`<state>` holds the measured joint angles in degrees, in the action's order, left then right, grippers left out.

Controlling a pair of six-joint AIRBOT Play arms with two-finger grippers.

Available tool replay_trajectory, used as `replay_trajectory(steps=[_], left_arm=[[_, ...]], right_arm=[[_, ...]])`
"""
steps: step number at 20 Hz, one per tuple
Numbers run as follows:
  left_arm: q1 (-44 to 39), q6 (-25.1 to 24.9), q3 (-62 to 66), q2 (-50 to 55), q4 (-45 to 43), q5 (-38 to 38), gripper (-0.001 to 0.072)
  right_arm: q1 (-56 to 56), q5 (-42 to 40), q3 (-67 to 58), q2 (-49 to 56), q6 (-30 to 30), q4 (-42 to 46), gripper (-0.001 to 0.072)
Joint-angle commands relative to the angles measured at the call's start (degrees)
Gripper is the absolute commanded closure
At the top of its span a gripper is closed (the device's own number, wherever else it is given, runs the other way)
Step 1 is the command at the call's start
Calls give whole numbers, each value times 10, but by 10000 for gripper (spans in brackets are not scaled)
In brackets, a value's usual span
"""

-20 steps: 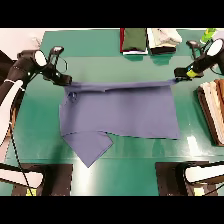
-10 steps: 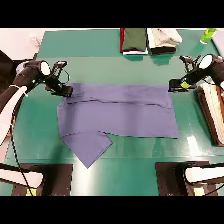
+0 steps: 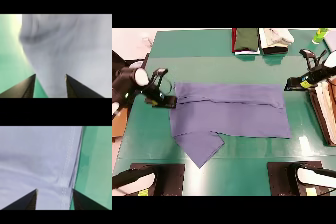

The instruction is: Fold the shirts.

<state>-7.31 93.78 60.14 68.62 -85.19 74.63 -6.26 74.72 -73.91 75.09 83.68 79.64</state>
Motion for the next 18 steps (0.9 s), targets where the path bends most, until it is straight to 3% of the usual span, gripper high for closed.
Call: replay_trajectory(steps=[1, 7, 18], left_arm=[[0, 46, -144, -118, 6, 4, 250], [0, 83, -311, -249, 113, -16, 250], [0, 78, -399, -254, 201, -130, 251]], right_arm=[[0, -5, 80, -65, -2, -1, 193], [0, -28, 191, -130, -1, -2, 195], [0, -26, 199, -135, 12, -6, 200]])
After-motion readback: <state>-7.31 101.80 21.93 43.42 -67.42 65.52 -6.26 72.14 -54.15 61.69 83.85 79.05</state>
